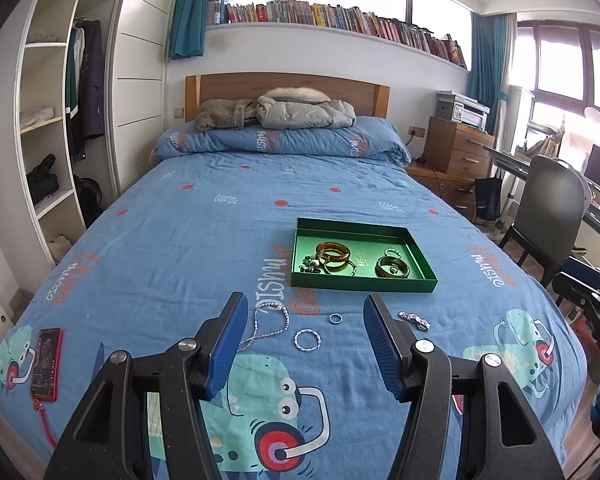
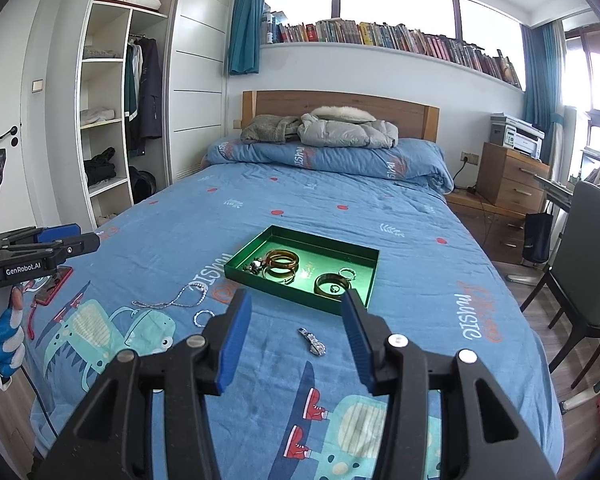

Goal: Organize jewelry
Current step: 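Withdraw both tools from the tray toward the silver watch and twisted hoop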

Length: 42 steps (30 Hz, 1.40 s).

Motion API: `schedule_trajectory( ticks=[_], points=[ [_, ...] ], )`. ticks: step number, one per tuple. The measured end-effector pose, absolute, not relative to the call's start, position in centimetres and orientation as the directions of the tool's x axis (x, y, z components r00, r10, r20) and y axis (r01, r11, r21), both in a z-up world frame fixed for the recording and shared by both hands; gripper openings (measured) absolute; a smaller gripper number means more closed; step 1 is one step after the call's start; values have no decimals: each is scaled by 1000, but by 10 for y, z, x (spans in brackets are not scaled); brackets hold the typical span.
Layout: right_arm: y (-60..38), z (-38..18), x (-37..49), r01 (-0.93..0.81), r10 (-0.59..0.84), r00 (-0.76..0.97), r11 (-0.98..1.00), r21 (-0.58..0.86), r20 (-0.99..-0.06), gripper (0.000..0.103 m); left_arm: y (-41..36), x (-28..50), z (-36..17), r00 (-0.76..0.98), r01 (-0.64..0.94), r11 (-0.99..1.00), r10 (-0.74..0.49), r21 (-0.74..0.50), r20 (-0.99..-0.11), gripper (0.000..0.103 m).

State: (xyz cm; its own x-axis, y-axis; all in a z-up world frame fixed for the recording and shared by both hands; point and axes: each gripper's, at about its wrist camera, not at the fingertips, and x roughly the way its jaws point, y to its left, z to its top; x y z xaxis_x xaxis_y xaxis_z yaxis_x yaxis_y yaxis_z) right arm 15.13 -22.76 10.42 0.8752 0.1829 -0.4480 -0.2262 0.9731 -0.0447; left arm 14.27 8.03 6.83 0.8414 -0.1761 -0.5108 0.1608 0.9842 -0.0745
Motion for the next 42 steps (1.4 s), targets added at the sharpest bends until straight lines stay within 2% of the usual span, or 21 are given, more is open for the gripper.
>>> schedule_trajectory(
  ticks=[21, 29, 42],
  points=[
    [-271, 82, 129, -192, 179, 875, 981, 15, -449, 45, 98, 106, 51, 842, 87, 995, -100, -50, -529, 59],
    [-293, 69, 130, -156, 163, 876, 986, 53, -453, 45, 116, 96, 33, 836, 31, 1000, -25, 3, -549, 59],
    [-313, 30, 150, -129, 170, 850, 985, 116, -498, 45, 96, 126, 3, 792, 66, 997, -68, -26, -606, 62]
  ],
)
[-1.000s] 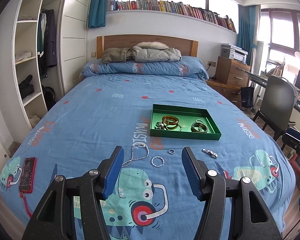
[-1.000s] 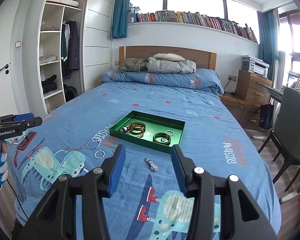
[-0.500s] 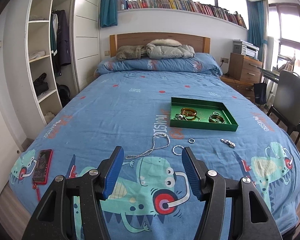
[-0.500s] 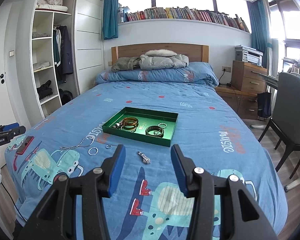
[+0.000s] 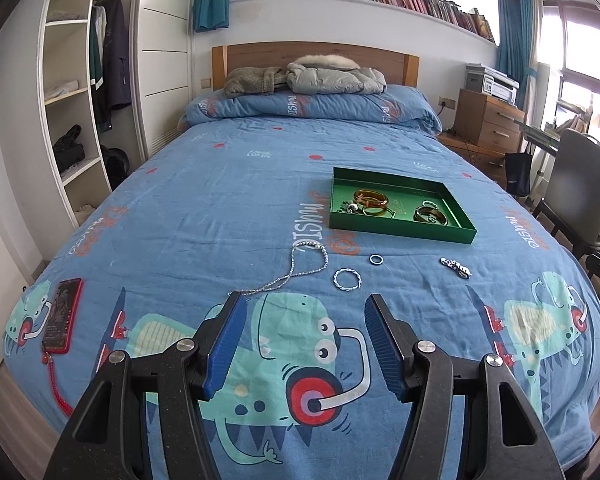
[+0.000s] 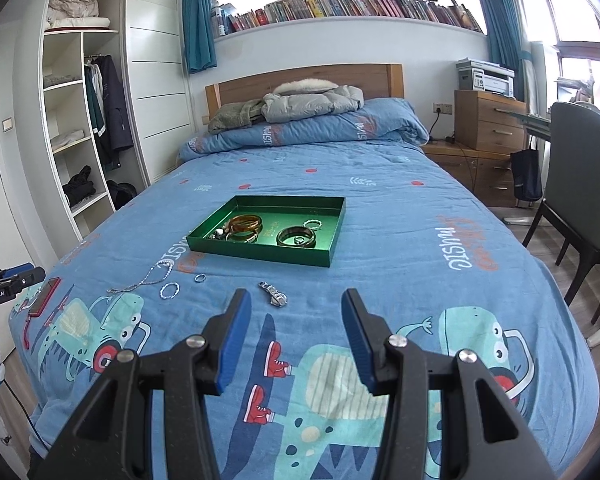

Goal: Organize jewelry
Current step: 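Withdraw both tools from the tray toward the silver watch and twisted hoop, then grasp the twisted silver hoop with the left tool while the right tool grasps the silver watch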

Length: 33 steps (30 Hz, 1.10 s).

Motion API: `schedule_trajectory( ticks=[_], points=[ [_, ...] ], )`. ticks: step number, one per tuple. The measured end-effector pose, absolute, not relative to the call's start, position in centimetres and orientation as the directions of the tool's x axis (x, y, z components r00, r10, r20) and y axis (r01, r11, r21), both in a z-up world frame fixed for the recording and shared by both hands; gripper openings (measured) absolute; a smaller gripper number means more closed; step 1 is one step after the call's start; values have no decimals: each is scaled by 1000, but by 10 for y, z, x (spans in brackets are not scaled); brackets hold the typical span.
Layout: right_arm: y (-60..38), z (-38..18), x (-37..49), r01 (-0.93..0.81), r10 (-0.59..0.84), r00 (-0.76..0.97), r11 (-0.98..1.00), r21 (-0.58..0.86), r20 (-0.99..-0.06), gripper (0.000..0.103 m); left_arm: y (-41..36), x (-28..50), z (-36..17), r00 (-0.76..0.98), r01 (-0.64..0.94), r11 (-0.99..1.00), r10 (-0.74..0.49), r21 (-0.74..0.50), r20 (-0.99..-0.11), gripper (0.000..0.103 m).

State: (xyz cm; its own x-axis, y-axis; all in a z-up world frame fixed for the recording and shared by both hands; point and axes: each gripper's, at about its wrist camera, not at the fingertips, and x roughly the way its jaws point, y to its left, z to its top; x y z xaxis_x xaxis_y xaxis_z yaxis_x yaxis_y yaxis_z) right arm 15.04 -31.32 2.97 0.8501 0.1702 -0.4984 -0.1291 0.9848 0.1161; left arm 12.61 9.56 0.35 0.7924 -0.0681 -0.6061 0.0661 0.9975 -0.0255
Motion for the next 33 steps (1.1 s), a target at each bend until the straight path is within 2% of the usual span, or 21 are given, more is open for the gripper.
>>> schedule_trajectory(
  ticks=[8, 16, 22, 33],
  points=[
    [-315, -1, 180, -136, 188, 815, 982, 134, -548, 45, 75, 168, -34, 735, 102, 994, -98, -34, -671, 62],
    [-296, -42, 233, -199, 244, 753, 970, 142, -611, 45, 49, 221, -79, 671, 125, 991, -119, -46, -732, 67],
    [-274, -71, 284, -256, 284, 704, 956, 140, -652, 45, 34, 265, -115, 625, 102, 994, -92, -36, -775, 68],
    [-241, -112, 351, -337, 289, 638, 938, 79, -714, 45, 25, 299, -137, 618, 92, 996, -59, -2, -784, 67]
  ],
)
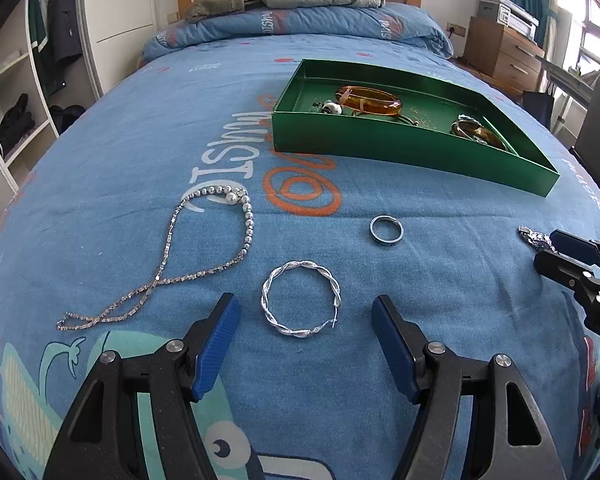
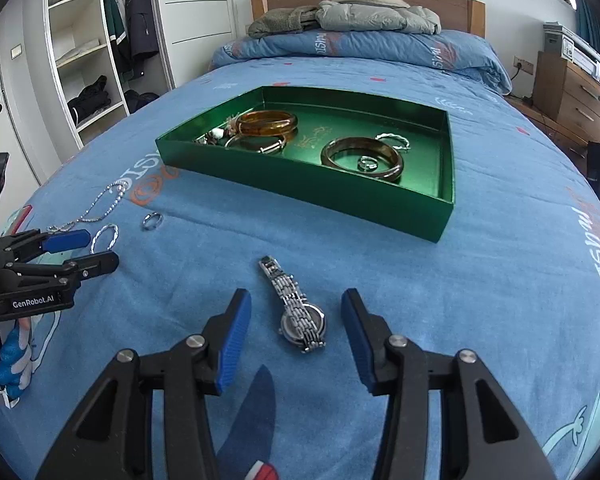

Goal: Organize jewelry
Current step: 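Grasp the twisted silver hoop with the left tool while the right tool grasps the silver watch, then carry the twisted hoop and silver watch over the green tray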

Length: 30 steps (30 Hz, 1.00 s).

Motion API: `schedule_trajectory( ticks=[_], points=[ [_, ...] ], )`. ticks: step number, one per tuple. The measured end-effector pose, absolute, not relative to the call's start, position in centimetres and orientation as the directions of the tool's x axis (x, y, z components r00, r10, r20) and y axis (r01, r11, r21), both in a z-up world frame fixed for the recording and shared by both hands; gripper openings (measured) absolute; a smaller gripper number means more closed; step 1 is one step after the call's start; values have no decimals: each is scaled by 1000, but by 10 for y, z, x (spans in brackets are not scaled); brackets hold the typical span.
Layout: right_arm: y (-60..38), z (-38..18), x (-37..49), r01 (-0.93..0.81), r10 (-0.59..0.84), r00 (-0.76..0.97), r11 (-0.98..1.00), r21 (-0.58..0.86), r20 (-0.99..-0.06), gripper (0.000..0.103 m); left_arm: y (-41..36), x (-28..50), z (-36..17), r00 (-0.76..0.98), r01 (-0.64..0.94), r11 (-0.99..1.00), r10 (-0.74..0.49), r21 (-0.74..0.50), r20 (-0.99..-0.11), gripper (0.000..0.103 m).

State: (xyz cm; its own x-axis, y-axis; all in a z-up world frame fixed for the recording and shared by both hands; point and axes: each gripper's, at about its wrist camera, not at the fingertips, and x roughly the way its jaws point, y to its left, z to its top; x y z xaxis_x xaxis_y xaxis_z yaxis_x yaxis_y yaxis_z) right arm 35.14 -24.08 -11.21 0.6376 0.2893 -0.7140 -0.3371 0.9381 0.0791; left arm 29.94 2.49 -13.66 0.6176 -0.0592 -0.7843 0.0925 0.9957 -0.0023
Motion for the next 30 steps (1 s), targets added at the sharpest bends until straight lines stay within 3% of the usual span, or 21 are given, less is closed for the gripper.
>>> schedule_trajectory(
  ticks=[7, 9, 14, 30],
  points=[
    [-229, -115, 362, -378, 285, 628, 925, 36, -724, 43, 22, 307, -135, 620, 108, 994, -88, -27, -780, 49],
    [-228, -115, 364, -388, 289, 624, 921, 34, -726, 35, 21, 309, -134, 617, 109, 993, -94, -34, -781, 40],
    [-226, -113, 363, -406, 296, 609, 913, 31, -736, 11, 24, 310, -132, 609, 110, 992, -119, -66, -784, 40],
    [-250, -58, 325, -364, 334, 695, 927, 89, -637, 11, 16, 295, -80, 667, 150, 983, -178, -104, -724, 40]
  ],
)
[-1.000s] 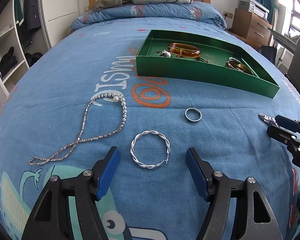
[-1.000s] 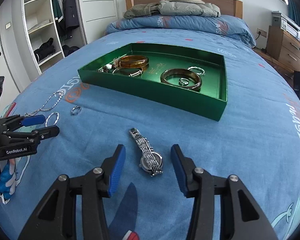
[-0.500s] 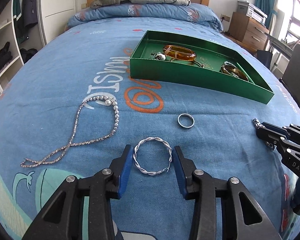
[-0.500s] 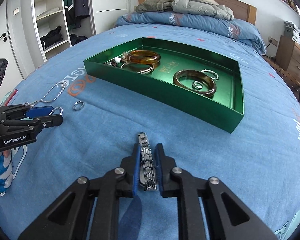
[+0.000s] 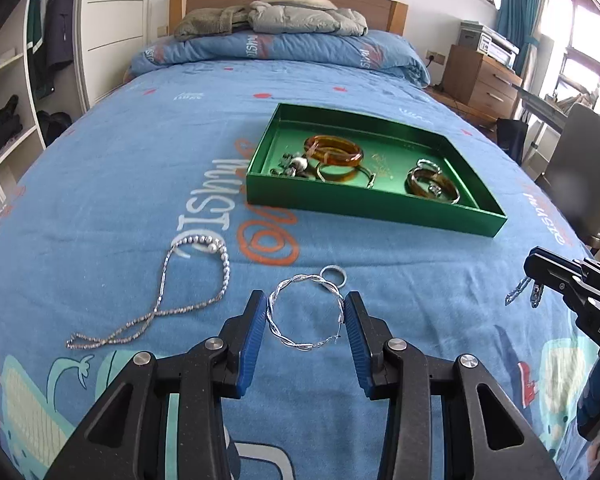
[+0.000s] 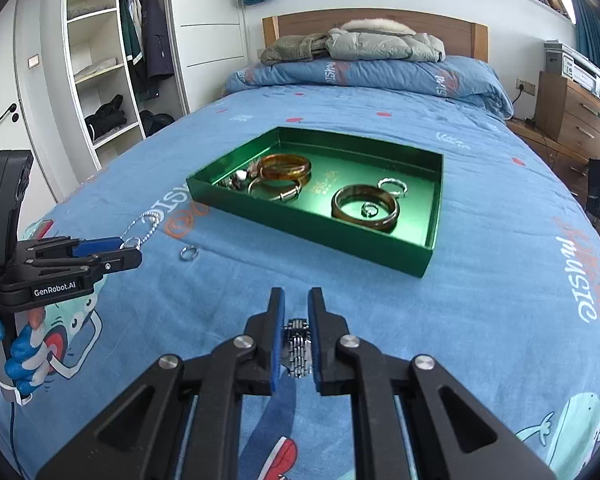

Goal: Organize jewelry
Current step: 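Carry the twisted hoop and silver watch over the green tray, then open both tools to release the hoop and watch into the tray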

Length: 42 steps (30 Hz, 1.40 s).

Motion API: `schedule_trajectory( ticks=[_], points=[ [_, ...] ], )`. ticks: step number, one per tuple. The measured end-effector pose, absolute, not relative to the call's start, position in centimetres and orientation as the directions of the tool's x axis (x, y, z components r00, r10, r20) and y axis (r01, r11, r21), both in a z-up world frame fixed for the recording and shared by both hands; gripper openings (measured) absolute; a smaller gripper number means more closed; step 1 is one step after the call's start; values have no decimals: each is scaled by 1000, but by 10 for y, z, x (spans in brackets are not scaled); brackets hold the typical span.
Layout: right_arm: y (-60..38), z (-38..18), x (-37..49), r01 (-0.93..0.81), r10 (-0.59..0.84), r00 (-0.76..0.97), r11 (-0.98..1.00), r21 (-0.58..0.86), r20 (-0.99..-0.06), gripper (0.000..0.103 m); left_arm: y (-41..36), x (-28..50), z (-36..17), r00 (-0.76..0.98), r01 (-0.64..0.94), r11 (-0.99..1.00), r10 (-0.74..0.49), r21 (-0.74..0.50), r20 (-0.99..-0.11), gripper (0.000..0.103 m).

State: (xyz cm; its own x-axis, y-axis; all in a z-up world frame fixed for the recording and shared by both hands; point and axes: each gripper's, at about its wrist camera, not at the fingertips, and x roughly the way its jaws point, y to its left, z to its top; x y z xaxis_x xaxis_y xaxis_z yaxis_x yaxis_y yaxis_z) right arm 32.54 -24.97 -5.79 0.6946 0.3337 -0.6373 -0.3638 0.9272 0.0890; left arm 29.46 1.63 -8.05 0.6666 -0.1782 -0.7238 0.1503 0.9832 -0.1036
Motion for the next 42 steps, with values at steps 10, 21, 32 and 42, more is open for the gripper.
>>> schedule_trajectory(
  ticks=[10, 21, 32, 42],
  points=[
    [-265, -10, 384, -323, 308, 757, 943, 80, -577, 11, -32, 356, -30, 706, 247, 963, -254, -106, -661, 40],
    [-278, -48, 462, -268, 271, 715, 958, 105, -645, 11, -90, 433, -65, 635, 278, 956, -257, -95, -728, 40],
    [-284, -97, 480, -244, 248, 650, 963, 112, -718, 11, -105, 449, -107, 575, 269, 961, -218, -70, -788, 40],
    [-287, -95, 483, -241, 264, 629, 961, 139, -731, 13, -107, 452, -109, 551, 262, 963, -206, -67, -809, 40]
  ],
)
